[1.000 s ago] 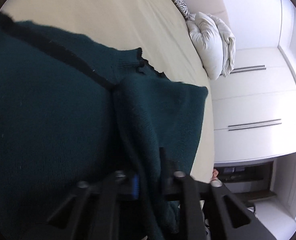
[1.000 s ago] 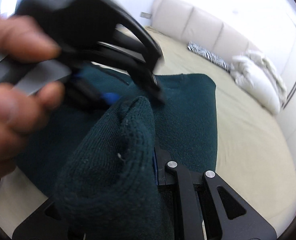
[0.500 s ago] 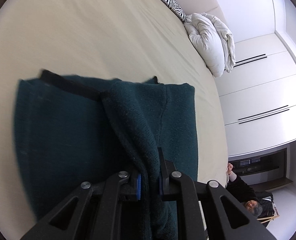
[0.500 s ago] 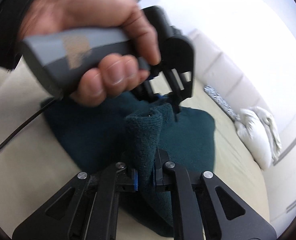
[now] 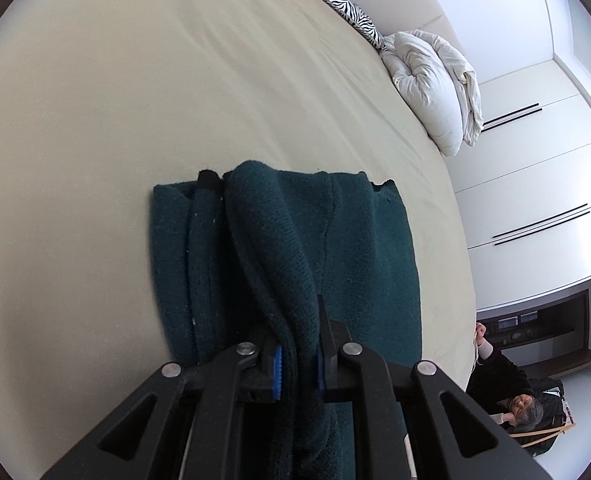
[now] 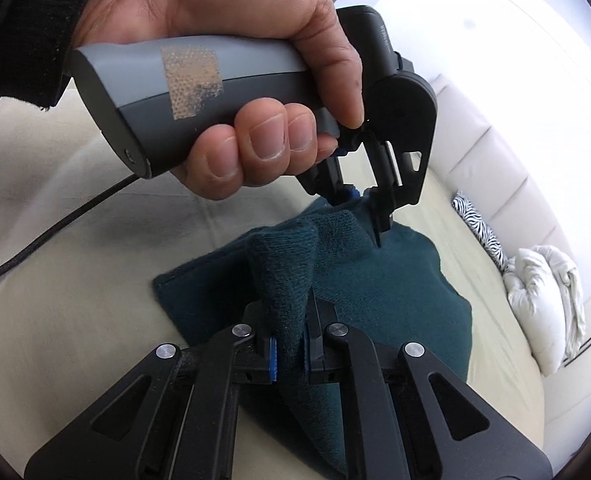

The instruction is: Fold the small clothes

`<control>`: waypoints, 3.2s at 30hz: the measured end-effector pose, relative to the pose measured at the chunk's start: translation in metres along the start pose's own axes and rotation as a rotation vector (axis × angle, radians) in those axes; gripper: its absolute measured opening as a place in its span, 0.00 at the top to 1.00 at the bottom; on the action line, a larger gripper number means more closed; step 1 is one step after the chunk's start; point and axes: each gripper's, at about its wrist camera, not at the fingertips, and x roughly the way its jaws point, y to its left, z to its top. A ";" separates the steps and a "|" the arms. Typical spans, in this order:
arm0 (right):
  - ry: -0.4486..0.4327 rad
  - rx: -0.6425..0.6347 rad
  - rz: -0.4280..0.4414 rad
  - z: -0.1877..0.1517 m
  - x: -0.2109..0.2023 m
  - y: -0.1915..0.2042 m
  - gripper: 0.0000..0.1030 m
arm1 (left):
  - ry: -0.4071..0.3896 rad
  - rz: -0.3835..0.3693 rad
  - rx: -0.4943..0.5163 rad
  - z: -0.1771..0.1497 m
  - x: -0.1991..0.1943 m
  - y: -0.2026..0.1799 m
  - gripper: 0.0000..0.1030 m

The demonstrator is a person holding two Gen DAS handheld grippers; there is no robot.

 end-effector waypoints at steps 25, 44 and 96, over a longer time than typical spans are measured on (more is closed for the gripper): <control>-0.012 0.235 0.336 -0.034 -0.037 -0.070 0.62 | -0.263 0.254 0.098 -0.020 -0.069 -0.026 0.51; 0.173 1.350 0.860 -0.189 0.104 -0.274 0.68 | -0.220 0.371 0.314 -0.092 0.005 -0.040 0.64; 0.206 1.320 0.965 -0.129 0.140 -0.295 0.47 | -0.216 0.319 0.232 -0.090 0.002 -0.026 0.76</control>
